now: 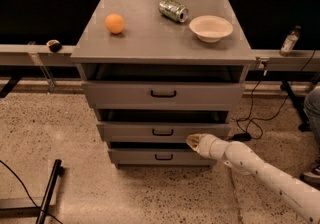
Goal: Close middle drawer
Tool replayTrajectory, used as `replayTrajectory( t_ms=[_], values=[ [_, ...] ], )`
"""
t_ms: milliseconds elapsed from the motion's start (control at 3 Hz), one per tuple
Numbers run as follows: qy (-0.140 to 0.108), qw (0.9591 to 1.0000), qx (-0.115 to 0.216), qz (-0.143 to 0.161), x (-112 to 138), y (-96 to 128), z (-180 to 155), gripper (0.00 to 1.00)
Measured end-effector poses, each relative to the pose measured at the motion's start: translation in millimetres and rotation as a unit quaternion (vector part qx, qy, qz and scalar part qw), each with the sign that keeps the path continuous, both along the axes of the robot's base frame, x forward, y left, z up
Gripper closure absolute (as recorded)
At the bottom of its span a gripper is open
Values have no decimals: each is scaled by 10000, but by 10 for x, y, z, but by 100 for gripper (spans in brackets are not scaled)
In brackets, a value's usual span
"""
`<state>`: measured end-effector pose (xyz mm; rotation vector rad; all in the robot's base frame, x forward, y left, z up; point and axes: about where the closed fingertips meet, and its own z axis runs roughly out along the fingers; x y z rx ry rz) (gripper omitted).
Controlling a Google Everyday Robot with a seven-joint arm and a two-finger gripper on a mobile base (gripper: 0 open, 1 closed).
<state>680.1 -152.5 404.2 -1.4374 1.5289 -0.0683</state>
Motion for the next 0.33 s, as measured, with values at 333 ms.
replayTrajectory(
  t_ms=[333],
  values=[
    [239,9995,-184,89,-317,6,-24,100]
  ],
)
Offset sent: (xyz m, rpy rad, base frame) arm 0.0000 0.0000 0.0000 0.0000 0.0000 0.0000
